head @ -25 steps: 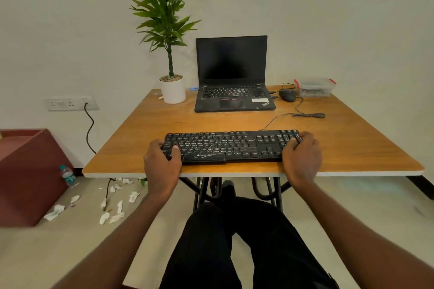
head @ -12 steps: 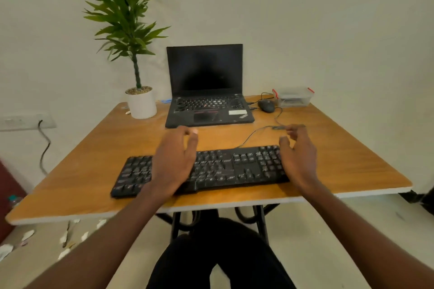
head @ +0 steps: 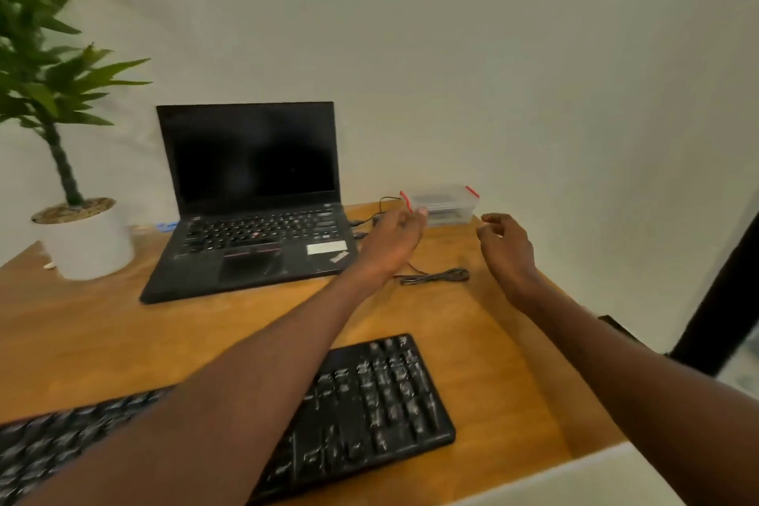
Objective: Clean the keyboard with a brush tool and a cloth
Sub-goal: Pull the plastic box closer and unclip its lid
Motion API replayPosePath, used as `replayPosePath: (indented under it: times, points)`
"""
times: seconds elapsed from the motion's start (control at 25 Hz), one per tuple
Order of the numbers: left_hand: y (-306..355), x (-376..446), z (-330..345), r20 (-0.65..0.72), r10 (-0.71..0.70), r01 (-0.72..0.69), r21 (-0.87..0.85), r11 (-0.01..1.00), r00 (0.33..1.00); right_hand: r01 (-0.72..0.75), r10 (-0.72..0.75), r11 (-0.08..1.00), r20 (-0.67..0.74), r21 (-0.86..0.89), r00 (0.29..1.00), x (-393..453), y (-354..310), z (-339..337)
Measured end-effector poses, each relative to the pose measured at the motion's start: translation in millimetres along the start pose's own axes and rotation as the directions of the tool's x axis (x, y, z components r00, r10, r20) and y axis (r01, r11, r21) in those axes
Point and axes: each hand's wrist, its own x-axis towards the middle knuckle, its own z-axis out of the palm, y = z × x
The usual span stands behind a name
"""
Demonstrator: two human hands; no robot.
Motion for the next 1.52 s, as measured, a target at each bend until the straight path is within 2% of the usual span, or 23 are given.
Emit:
replayPosePath:
  times: [0.2,0.4,0.52,0.6,0.72,0.84,1.0,1.16,1.28,1.4,1.52]
  points:
    - [-8,89,22,-0.087,-0.076,0.087,0.14,0.986,0.993,-0.028,0.032,0.999,0.099,-0.039,0.995,94,22,6]
    - [-9,126,38,-0.09,-0.155,0.172,0.217,0.961,0.984,-0.146,0.112,0.979,0.223,0.14,0.968,146,28,39]
    - [0,123,43,-0.09,-0.193,0.206,0.171,0.963,0.977,-0.172,0.149,0.974,0.156,0.146,0.976,147,31,50]
    - [9,105,45,-0.117,-0.197,0.205,0.063,0.977,0.973,-0.169,0.154,0.972,0.099,0.166,0.983,128,27,43]
    - [29,50,50,-0.148,-0.134,0.138,0.014,0.99,0.98,-0.101,0.105,0.977,-0.009,0.188,0.994,78,20,14]
    - [45,-18,56,-0.149,-0.051,0.044,-0.054,0.998,0.987,-0.1,0.127,0.97,-0.111,0.22,0.986,17,14,-25]
    - [58,-111,73,-0.139,0.033,-0.033,-0.001,0.999,0.99,-0.129,0.179,0.961,-0.194,0.245,0.964,-67,13,-71]
    - [62,-175,85,-0.168,0.0,0.002,0.016,1.0,0.986,-0.153,0.194,0.965,-0.193,0.212,0.962,-134,17,-103]
    - [56,-187,85,-0.189,-0.006,0.043,0.195,0.98,0.982,-0.165,0.189,0.969,-0.124,0.182,0.974,-157,15,-116]
    - [50,-182,77,-0.148,0.02,0.034,0.352,0.936,0.989,-0.108,0.114,0.987,-0.037,0.119,0.993,-154,12,-116]
    - [42,-168,64,-0.122,0.042,0.011,0.405,0.914,0.992,-0.079,0.081,0.992,-0.016,0.095,0.997,-144,13,-112]
